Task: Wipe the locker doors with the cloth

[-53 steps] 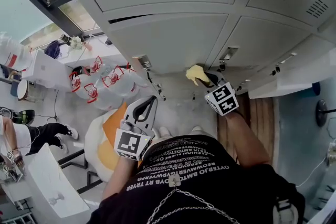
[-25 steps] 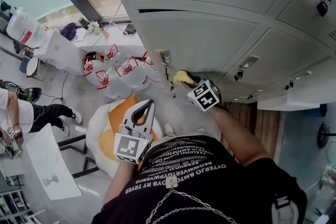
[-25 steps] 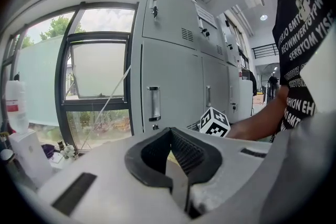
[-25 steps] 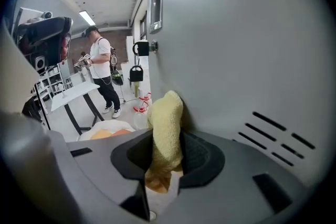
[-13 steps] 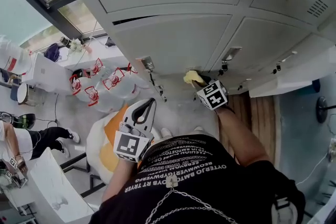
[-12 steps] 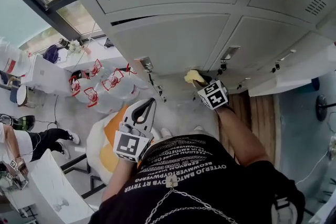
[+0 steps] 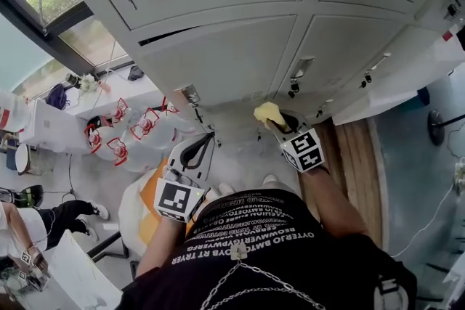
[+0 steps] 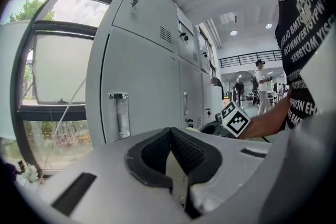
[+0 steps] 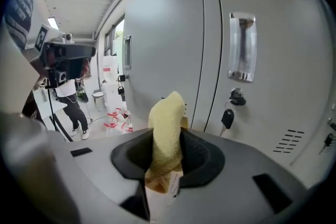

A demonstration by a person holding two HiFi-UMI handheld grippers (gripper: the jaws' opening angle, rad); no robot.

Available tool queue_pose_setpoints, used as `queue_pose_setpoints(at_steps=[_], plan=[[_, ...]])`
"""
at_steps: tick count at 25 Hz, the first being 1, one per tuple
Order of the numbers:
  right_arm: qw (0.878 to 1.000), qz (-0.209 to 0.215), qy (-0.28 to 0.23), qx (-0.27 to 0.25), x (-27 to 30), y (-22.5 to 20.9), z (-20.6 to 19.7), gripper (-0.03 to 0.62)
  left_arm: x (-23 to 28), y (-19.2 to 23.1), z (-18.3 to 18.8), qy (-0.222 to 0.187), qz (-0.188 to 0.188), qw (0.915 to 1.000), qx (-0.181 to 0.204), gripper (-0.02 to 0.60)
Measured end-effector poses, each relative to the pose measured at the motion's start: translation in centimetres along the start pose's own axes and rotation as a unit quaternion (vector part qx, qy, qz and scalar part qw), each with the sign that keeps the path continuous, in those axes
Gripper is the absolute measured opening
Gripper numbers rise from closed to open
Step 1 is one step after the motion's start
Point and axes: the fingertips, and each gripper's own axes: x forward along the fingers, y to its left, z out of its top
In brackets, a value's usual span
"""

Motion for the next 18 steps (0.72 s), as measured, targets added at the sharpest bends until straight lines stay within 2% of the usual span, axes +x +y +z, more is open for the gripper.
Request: queue_pose_setpoints(at_steps=[11,15,18], plan=[[0.989,-0.061,-0.137,-0.013,-9.3,2.2,9.0,0.109,-1.9,1.5,2.8,-0.055,-0.023,0.9980,0.022,0.006],[0.983,-0.069,-0.171,-0.028,-11.9,3.2,12.2,0.109,-2.9,1.5,4.2,-0.080,-0.024,0.9962,0.024,0.006],[0.978,-0.065,-0.193,-0.038,-13.5,4.3,14.0,0.107,-4.0,1.4,4.7,-0.082,-0.020,0.9962,0.023,0.006]])
